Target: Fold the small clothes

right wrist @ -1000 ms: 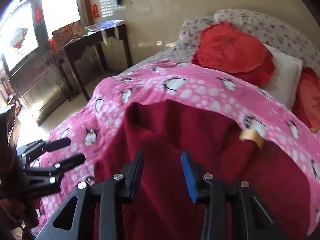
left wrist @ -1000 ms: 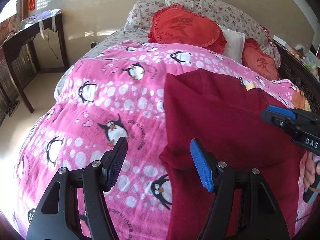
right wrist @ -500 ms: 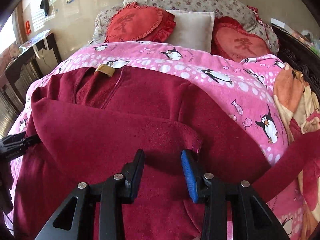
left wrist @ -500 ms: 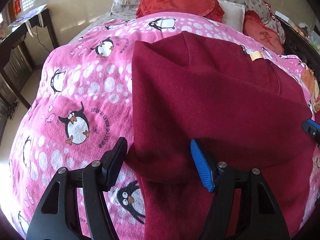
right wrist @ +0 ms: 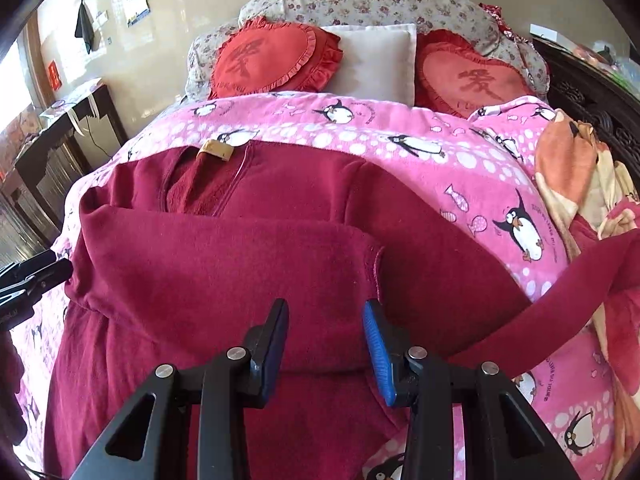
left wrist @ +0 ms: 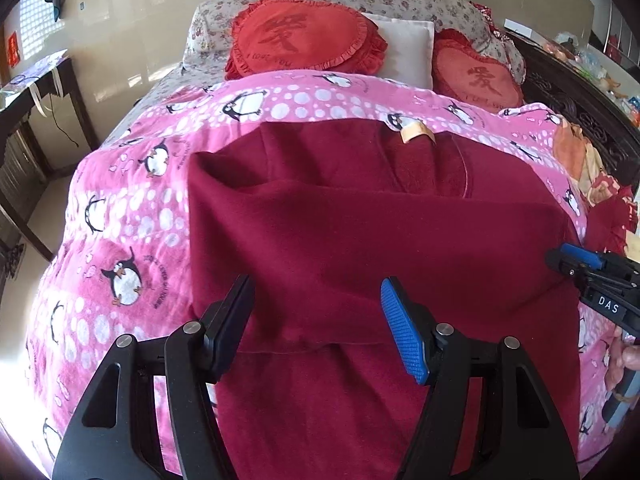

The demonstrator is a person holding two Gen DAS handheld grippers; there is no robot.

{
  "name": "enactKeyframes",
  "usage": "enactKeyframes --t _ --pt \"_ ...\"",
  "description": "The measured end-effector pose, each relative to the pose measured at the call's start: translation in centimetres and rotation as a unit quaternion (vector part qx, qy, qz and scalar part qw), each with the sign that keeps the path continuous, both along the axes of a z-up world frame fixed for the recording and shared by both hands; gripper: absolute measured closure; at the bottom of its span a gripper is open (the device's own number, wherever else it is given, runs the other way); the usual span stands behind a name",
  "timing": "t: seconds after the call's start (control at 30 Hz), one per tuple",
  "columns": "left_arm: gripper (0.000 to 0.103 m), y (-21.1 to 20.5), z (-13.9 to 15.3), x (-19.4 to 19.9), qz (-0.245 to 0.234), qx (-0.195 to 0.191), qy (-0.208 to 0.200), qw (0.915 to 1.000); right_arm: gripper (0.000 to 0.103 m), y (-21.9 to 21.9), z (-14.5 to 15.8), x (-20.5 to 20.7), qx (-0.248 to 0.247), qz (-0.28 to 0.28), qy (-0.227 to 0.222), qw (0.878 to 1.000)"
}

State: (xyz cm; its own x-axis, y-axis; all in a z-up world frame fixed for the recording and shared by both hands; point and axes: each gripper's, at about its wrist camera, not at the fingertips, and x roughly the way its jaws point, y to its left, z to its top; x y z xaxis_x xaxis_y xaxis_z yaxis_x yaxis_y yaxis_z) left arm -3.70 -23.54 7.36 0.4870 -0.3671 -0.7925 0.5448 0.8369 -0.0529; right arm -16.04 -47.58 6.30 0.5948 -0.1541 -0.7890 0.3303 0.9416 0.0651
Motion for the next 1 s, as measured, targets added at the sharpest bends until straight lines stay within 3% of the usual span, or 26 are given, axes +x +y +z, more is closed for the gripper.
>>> enactKeyframes --t 0.17,0.4,0.57,0.73,0.87,1.0 --pt "0.037 -2.3 -2.3 -0.7 -0.011 0.013 0.027 0.9995 0.059 0.5 -0.9 0.3 -0.012 0.012 0.010 1.000" --pt "0.037 -3.8 -4.9 -0.5 -0.012 0.047 0.037 0.9981 0.057 0.0 0.3 -0.5 0.026 0.008 -0.005 1.000" --pt "0.037 -3.6 -4.3 -0.6 -0.010 0.041 0.039 0.9983 0.057 -2.1 1.9 -2.3 0.026 -0.019 -0.019 0.999" --pt "0.037 -2.5 -2.0 -1.3 -0.013 0.020 0.015 0.9996 0.056 -7.6 4.0 -5.6 0.045 -0.081 -0.050 0.994" --pt "0.037 -1.6 -0.9 -1.3 -0.017 0.009 0.005 0.9998 0.041 -14.1 4.6 -8.8 0.065 -0.181 -0.071 0.979" --pt "0.037 -1.3 -0.6 -1.2 -0.018 0.004 0.006 0.9998 0.041 -19.8 4.0 -11.4 0.117 -0.267 -0.088 0.952"
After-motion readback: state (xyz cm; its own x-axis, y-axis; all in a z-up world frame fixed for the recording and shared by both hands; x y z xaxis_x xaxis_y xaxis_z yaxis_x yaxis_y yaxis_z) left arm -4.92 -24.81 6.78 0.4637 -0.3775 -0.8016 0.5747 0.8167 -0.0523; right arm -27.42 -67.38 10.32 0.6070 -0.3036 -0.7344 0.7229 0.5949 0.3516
